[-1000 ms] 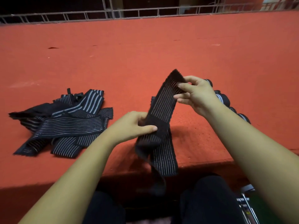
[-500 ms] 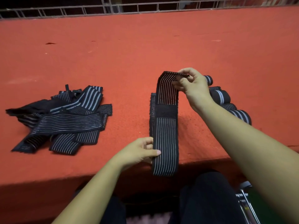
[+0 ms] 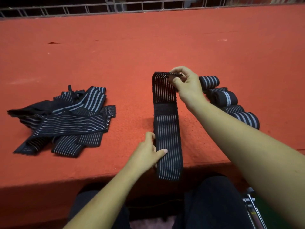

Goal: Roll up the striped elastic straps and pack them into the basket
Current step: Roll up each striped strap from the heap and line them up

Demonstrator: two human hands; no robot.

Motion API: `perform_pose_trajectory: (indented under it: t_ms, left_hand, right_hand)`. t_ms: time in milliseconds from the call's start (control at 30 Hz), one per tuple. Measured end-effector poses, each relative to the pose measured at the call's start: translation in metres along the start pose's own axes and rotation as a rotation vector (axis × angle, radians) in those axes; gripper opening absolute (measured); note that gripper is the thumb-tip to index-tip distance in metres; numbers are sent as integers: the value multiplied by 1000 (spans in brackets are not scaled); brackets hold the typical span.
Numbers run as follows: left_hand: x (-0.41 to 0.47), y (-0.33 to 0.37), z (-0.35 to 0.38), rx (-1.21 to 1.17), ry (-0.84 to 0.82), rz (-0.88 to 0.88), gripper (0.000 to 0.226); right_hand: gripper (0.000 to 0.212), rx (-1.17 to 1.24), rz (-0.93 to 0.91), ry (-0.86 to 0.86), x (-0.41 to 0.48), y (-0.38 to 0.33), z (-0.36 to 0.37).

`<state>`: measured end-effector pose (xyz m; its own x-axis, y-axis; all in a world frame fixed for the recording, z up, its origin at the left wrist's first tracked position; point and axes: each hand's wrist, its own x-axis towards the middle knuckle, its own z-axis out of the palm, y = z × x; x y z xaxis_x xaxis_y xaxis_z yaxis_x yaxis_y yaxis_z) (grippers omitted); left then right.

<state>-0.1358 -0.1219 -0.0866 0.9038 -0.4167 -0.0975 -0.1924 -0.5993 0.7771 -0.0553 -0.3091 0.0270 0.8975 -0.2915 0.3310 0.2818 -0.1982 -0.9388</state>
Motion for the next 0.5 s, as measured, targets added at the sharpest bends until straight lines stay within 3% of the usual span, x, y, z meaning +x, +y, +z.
perform_pose_trajectory:
  t_ms: [100, 233, 300, 400, 500]
  left_hand:
    - [-5, -1, 0, -61, 8, 28, 80]
    - [-11, -7, 3, -2, 90, 72, 102]
    - [-11, -9, 5, 111, 88, 127, 98]
    - [-3, -10, -1, 384, 23, 173, 72]
    - [9, -11, -10, 539, -41, 195, 68]
  right_hand:
    - [22, -48, -8, 3, 6, 1, 7]
    - [28, -73, 7, -7, 14, 12, 18]
    - [29, -83, 20, -12, 17, 19, 22]
    - [27, -94, 48, -5, 20, 32, 25]
    - [25, -105, 76, 18, 24, 49, 23]
